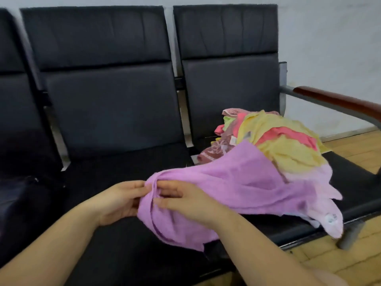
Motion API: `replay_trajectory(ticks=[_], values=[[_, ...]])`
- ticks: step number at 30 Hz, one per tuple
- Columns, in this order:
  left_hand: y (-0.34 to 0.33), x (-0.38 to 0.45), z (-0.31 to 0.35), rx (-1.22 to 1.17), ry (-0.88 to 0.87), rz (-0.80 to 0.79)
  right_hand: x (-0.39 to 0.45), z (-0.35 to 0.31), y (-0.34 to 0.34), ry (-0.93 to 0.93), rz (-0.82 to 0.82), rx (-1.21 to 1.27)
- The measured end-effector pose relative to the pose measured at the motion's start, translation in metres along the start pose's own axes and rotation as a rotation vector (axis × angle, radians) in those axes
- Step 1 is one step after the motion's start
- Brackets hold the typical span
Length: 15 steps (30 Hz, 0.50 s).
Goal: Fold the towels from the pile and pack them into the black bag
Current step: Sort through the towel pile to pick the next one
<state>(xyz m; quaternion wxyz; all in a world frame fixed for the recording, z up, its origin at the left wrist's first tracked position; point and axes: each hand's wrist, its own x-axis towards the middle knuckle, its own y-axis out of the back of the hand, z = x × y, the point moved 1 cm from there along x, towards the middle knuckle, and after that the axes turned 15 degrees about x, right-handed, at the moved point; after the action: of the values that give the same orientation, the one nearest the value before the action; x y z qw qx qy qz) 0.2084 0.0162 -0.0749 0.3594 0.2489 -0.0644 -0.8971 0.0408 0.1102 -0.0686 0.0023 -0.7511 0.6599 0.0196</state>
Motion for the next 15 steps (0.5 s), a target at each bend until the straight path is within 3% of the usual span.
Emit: replay_trajectory(ticks=[2,6,9,12,15], values=[[0.022,-0.019,-0.040,0.016,0.082,0.058,0.007,0.012,-0.019,-0.089,-0.078,-0.071],[0.057,-0.053,-0.108,0.271,0.303,0.263,0.024,0.037,-0.030,-0.192,0.144,-0.420],[0.068,-0.073,-0.130,0.437,0.414,0.258,0.036,0.050,-0.035,-0.400,0.138,-0.783],[0.064,-0.077,-0.118,0.543,0.363,0.242,0.044,0.067,-0.043,-0.431,0.015,-0.950],[0.055,-0.068,-0.109,0.777,0.254,0.456,0.050,0.076,-0.052,-0.322,-0.114,-0.874]])
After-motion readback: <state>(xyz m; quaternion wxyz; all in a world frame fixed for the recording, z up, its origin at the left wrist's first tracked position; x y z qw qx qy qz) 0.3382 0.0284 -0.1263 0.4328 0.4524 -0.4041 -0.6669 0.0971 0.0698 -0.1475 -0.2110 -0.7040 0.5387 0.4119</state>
